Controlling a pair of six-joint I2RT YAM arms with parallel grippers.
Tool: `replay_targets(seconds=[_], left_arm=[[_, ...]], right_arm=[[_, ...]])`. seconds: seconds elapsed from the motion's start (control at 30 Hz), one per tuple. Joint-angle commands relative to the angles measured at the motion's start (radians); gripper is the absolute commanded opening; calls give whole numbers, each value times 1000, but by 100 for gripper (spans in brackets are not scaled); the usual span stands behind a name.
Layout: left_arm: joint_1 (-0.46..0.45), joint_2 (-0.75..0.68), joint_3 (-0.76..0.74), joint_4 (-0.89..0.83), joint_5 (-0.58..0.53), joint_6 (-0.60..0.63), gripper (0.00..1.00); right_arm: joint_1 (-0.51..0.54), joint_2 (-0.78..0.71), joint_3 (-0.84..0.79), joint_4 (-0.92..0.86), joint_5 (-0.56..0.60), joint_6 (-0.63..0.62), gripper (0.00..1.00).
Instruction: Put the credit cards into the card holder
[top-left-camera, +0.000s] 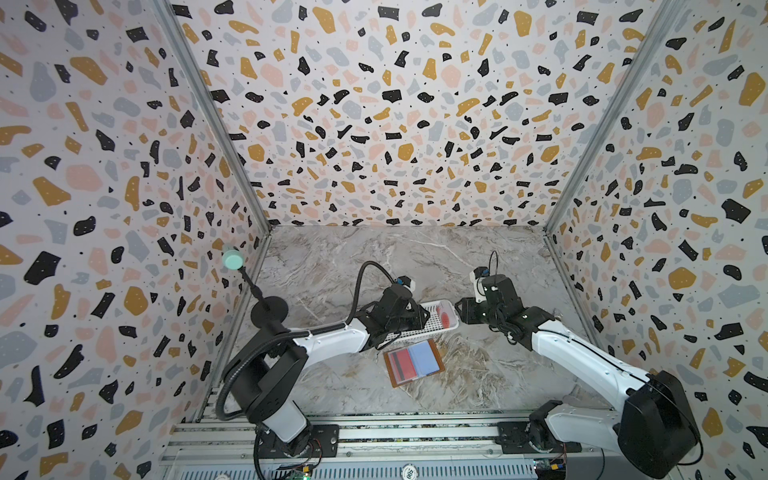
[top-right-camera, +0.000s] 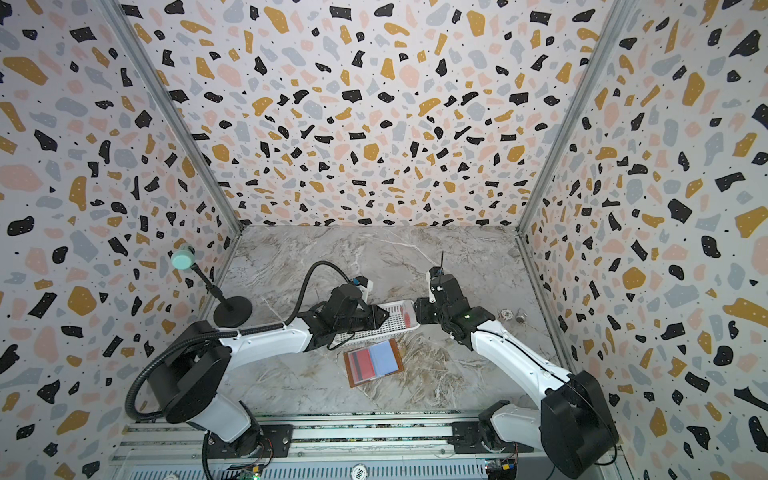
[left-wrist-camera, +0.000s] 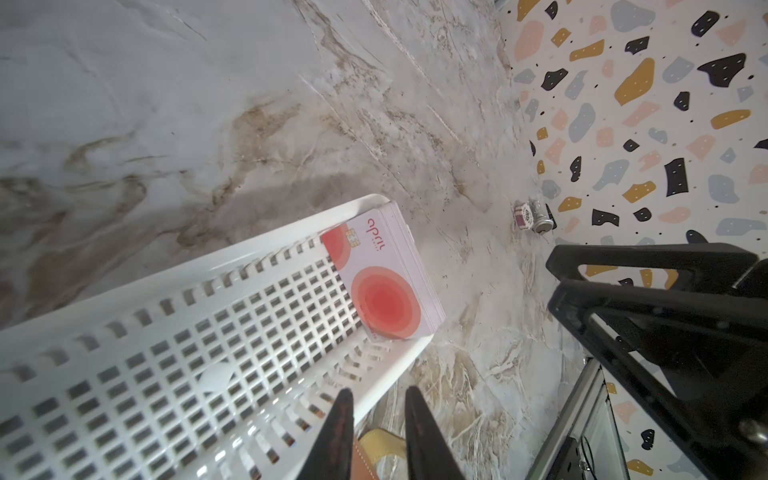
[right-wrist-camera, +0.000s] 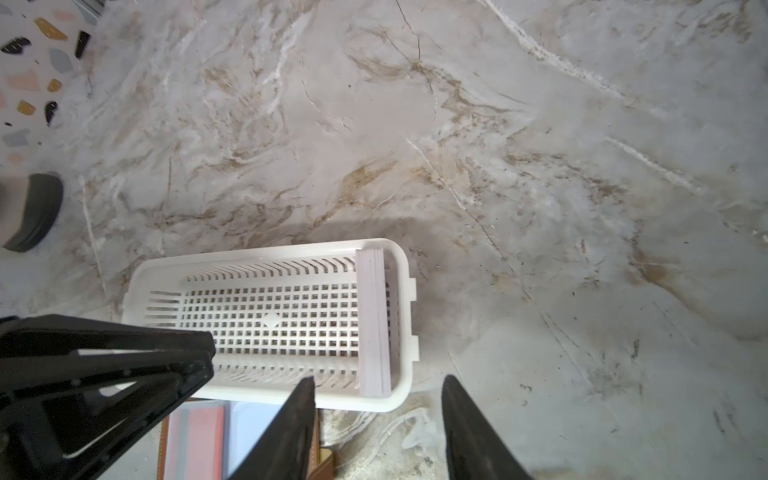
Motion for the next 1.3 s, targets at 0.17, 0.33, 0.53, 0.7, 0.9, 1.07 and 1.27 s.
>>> replay_targets(seconds=[0.17,0.33,0.53,0.7,0.9,1.07,1.27], left_arm=[[-13,158,101,68,39,0,19],[-16,219,122,115,51,-31,17],[-16,259,139,142,53,-51,17],[-16,291,137,171,66,-80,17],[-16,317,143,182,71,-81,17],[-16,334,135,214,70,-130,17],[-16,359,133,237,86,-139,17]], right_arm=[[-43,105,58,25,-112,-87,58],[-45,173,73,45,-143,-108,61],[-45,238,98,49,-123,-118,66],[-45,284,118,46,-116,-132,67],[-45,328,132,59,-112,-149,67],[-45,368,143,61,-116,-155,67],[-45,385,142,68,-112,-155,67]])
